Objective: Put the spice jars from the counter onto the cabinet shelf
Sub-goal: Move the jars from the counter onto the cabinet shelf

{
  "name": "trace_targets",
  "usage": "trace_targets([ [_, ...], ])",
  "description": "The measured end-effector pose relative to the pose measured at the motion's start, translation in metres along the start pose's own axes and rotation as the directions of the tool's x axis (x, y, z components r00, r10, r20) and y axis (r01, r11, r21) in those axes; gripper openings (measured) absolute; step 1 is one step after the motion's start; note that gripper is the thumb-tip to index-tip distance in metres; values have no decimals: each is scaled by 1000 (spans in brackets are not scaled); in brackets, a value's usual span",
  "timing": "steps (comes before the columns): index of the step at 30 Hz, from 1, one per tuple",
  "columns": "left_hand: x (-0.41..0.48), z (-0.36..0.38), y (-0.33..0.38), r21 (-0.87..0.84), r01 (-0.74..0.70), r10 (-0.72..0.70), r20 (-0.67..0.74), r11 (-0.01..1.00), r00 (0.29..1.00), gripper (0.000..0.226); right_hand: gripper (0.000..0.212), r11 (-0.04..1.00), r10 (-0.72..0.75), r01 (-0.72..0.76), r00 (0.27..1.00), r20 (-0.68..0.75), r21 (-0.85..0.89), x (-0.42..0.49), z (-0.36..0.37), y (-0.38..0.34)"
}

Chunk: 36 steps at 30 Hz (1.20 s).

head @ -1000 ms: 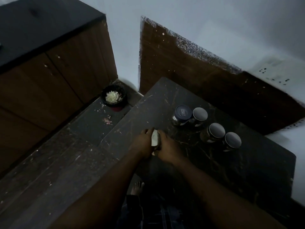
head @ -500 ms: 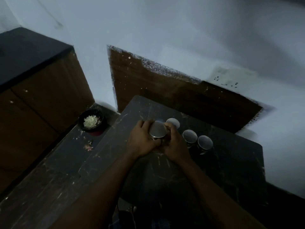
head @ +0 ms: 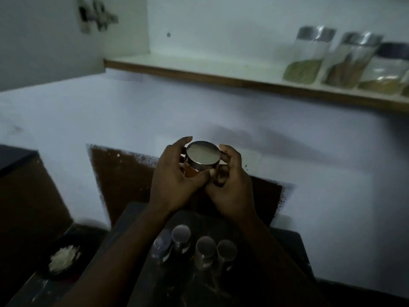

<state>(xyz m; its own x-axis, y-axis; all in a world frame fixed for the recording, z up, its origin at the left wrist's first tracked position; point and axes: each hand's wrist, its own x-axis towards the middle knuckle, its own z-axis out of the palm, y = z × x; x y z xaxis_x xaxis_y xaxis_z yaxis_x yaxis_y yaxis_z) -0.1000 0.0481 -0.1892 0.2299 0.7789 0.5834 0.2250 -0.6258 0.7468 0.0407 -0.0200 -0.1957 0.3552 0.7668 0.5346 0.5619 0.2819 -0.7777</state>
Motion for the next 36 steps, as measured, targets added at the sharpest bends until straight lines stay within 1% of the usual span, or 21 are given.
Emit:
trace_targets([
  [3, 44, 4, 38, -60, -92, 89, -58, 994, 994, 82, 68, 996, -83, 80, 987, -141, -26, 35, -24, -31],
  [6, 84, 6, 75, -92, -163, 154, -100, 982, 983, 82, 58, 991, -133, 127, 952, -277, -39, 67, -45, -58],
  [8, 107, 10, 99, -102, -204, 192, -118, 974, 974, 83, 50, 985, -172, 164, 923, -344, -52, 87, -59, -72],
  [10, 130, 15, 119, -114, -224, 209, -128, 968, 969, 82, 47, 977, -212, 190, 901, -378, -95, 108, -72, -84],
  [12, 151, 20, 136, -137, -223, 206, -131, 965, 970, 80, 47, 971, -234, 198, 889, -394, -131, 128, -84, -92],
  [16, 197, 37, 159, -221, -159, 139, -100, 962, 985, 76, 44, 960, -257, 180, 865, -430, -213, 171, -102, -100],
  [21, 248, 65, 170, -210, -86, 67, -99, 974, 993, 86, 32, 938, -262, 123, 864, -429, -325, 219, -112, -97],
  [23, 264, 76, 169, -178, -69, 55, -84, 982, 995, 91, 28, 928, -247, 91, 876, -413, -362, 232, -115, -93],
  [25, 275, 85, 164, -116, -65, 61, -37, 991, 997, 96, 29, 918, -217, 55, 899, -381, -393, 241, -118, -87],
  [27, 281, 92, 156, -77, -40, 42, 26, 996, 999, 100, 33, 898, -207, 49, 924, -323, -437, 246, -119, -78],
  [29, 283, 97, 146, -64, -7, 10, 56, 998, 998, 100, 41, 886, -211, 69, 940, -267, -459, 244, -120, -68],
  [31, 281, 99, 138, -48, -8, 11, 58, 999, 998, 98, 48, 887, -207, 81, 949, -236, -454, 239, -122, -59],
  [33, 274, 96, 136, -47, -27, 30, 58, 999, 998, 98, 49, 887, -223, 93, 944, -245, -452, 233, -123, -53],
  [34, 269, 93, 136, -41, -47, 48, 35, 998, 998, 98, 47, 887, -256, 115, 929, -268, -447, 227, -123, -51],
  [36, 254, 89, 136, 26, -114, 116, -79, 993, 990, 90, 39, 889, -355, 206, 873, -333, -409, 212, -121, -47],
])
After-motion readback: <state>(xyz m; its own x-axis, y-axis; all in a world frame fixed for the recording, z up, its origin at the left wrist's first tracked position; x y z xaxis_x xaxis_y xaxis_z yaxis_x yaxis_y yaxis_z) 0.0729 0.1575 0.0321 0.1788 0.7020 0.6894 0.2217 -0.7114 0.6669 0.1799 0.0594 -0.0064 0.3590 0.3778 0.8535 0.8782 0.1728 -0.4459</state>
